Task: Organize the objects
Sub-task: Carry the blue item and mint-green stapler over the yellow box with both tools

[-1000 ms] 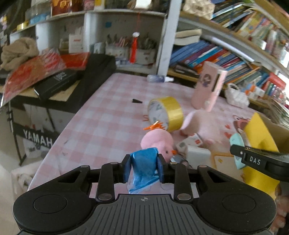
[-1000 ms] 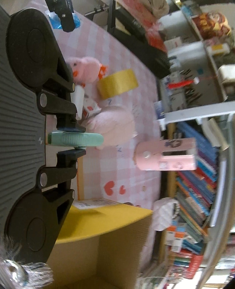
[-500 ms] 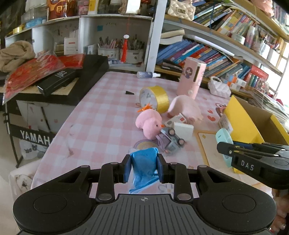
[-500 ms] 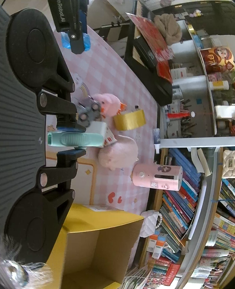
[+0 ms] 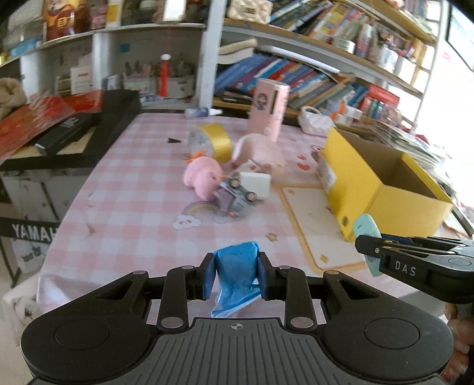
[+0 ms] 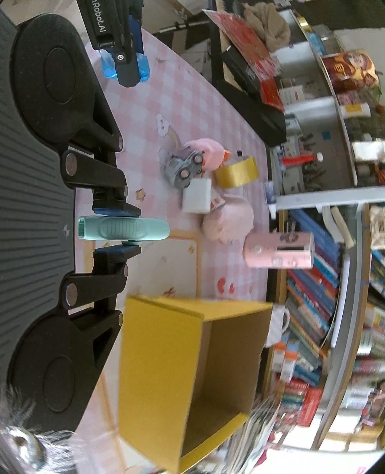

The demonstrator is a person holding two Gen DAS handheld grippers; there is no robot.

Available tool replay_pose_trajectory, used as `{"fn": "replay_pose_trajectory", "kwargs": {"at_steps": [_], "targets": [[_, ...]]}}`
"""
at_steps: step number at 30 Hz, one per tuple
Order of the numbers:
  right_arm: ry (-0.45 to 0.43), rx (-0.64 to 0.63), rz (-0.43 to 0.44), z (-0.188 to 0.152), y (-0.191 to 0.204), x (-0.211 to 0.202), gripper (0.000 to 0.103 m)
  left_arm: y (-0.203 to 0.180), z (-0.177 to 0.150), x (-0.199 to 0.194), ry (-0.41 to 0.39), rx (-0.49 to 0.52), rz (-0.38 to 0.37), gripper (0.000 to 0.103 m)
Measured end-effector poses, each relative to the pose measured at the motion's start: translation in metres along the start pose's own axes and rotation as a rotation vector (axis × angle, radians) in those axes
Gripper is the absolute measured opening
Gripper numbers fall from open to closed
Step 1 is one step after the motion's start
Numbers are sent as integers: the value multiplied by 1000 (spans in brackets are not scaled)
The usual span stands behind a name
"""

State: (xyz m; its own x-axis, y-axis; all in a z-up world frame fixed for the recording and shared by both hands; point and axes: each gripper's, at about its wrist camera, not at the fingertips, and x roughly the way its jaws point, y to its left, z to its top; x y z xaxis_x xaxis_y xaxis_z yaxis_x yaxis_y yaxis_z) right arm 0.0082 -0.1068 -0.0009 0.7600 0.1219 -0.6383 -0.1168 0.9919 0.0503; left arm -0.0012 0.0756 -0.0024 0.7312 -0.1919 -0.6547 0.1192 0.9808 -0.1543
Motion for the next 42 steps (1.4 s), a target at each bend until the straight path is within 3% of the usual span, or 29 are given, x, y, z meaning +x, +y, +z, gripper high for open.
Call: {"fn": "replay_pose_trajectory", "kwargs": {"at_steps": [23,34,42], "targets": [[26,233,-232,-61,-60,-66,18,-74,-23,0,72,223,-243,27],[29,319,-304,-74,-90,-80,18,-111,-21,9,89,315,-315,27],[25,353,-327,-73,-104,-80,18,-122,-14,13,76,340,-325,27]]}}
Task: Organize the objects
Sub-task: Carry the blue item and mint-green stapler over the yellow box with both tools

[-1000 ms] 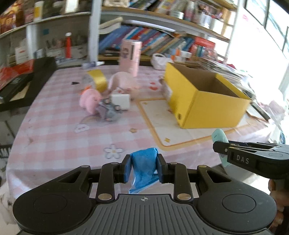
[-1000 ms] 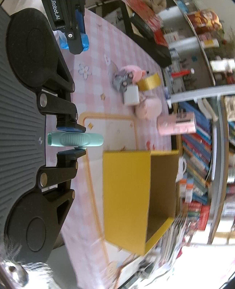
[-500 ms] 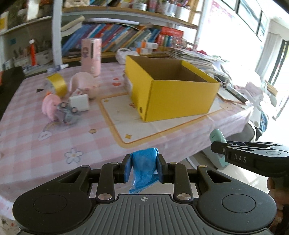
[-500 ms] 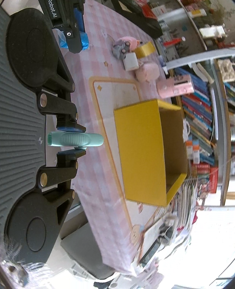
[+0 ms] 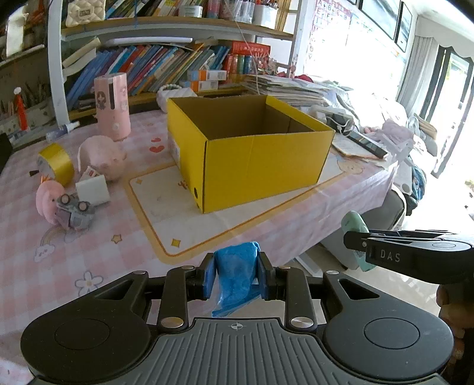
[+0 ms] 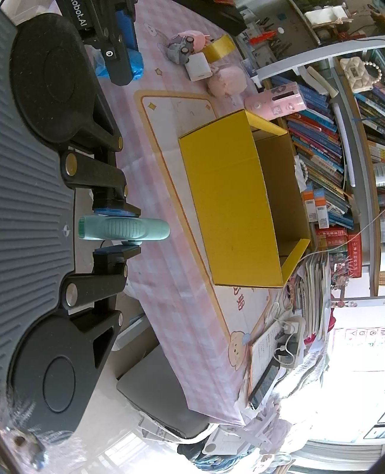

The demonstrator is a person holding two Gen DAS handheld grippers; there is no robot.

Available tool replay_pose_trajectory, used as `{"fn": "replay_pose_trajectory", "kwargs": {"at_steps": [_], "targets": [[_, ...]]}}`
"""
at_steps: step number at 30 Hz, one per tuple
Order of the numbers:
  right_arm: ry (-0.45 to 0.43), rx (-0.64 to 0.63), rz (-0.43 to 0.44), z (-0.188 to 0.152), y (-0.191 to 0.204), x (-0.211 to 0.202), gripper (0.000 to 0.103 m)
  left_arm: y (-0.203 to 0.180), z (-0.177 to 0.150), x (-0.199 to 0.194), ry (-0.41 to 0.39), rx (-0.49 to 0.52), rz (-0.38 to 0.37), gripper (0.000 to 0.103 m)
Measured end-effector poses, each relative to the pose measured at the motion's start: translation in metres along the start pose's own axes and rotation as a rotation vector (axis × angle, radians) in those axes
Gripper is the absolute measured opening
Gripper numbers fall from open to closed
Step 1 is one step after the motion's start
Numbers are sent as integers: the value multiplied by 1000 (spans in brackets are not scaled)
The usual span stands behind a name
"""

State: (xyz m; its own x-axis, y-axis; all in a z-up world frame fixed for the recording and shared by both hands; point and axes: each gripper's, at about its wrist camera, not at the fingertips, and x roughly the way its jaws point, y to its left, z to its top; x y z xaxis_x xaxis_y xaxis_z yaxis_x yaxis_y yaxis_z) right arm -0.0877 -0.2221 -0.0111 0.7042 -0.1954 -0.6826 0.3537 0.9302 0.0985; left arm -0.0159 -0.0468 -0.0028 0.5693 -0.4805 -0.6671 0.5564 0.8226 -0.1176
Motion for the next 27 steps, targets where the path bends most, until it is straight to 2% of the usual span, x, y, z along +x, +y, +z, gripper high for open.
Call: {"fn": "replay_pose_trajectory", "kwargs": {"at_steps": [27], "targets": [[7,-13,9,30,-12,27,18,-11,27,27,0,30,-7,27]]}}
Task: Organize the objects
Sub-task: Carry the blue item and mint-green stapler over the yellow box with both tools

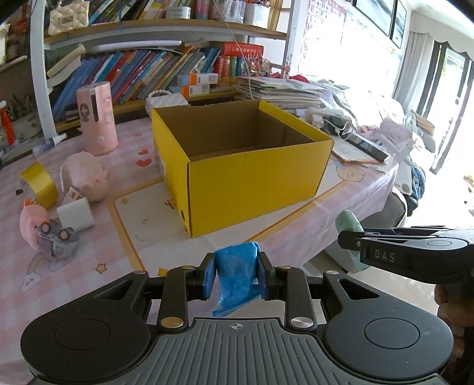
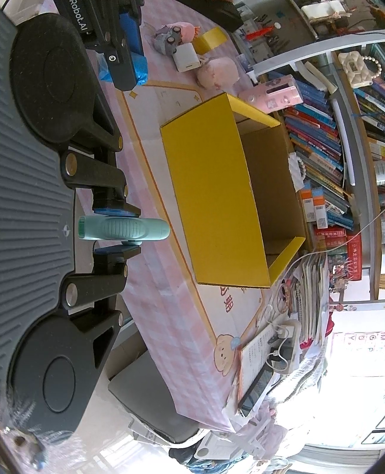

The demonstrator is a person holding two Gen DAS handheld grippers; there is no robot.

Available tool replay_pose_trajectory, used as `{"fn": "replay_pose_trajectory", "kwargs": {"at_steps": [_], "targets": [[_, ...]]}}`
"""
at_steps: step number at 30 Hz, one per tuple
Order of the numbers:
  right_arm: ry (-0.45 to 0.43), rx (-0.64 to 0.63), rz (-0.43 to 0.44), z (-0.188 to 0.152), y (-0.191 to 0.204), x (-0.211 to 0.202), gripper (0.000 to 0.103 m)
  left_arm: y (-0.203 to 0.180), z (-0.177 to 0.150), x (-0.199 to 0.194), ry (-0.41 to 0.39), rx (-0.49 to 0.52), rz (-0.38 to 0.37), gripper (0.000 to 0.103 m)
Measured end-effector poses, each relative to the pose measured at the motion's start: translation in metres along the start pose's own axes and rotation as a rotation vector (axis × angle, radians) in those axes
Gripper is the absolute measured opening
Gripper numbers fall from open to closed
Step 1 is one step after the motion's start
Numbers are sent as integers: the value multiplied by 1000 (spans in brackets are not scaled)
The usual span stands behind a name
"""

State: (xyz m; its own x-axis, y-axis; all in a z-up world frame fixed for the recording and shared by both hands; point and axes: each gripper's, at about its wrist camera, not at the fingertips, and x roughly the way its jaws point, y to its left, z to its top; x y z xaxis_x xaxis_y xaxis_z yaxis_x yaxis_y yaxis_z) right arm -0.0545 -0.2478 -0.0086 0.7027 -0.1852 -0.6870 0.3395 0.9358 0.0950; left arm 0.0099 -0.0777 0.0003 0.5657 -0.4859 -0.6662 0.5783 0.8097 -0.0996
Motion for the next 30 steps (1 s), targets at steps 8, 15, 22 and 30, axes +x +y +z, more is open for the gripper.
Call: {"fn": "replay_pose_trajectory", "kwargs": {"at_steps": [8,15,22,30], "targets": [[2,-16,10,13,-5,12,18,-4,11,10,-13,-1,7,27],[-14,-26,33,33,-12,22,18,-10,32,19,-56,22,16,27],[-79,-33,60,66,-21,29,18,-15,63,29,-117,34,35,27],[-203,-82,97,121,-30,44,18,-17,101,48,-189,34,92,27]]}}
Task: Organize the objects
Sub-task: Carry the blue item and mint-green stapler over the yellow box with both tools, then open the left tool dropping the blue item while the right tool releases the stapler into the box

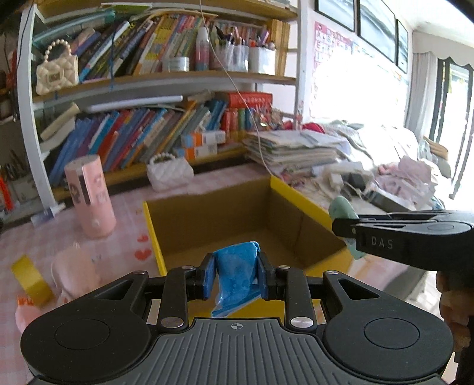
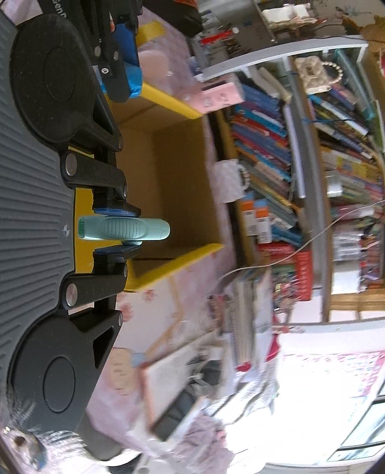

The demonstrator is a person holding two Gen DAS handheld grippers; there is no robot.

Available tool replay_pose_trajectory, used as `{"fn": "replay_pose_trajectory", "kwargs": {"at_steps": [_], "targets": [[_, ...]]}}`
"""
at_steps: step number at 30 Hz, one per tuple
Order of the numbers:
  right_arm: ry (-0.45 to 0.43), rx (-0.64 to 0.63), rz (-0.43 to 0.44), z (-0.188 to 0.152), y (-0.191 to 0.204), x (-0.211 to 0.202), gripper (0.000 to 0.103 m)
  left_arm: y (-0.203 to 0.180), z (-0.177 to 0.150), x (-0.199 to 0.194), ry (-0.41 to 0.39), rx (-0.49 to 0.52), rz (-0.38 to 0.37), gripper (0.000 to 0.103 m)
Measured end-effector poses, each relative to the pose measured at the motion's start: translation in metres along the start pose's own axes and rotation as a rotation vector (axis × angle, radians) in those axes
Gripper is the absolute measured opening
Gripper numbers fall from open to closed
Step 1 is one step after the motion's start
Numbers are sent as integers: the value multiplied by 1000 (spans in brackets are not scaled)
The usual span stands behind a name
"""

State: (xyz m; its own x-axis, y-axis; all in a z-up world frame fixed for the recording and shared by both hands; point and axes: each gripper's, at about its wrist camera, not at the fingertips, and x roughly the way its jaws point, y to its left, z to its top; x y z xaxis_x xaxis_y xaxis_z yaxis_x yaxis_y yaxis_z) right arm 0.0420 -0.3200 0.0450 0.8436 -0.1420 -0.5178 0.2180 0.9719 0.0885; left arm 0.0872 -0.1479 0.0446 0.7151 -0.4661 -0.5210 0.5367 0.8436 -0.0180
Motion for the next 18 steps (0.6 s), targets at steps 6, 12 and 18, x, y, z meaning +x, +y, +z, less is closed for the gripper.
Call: {"fn": "replay_pose_trajectory", "kwargs": {"at_steps": [6,12,18], "targets": [[-17,-51,51,25,-4,34,18,1,11,25,3,-9,44,27],[39,-129,111,29,5,71,18,4,7,50,57,-7,83,27],[151,-223,166,28,13,111,18,4,3,76,126,6,97,27]]}}
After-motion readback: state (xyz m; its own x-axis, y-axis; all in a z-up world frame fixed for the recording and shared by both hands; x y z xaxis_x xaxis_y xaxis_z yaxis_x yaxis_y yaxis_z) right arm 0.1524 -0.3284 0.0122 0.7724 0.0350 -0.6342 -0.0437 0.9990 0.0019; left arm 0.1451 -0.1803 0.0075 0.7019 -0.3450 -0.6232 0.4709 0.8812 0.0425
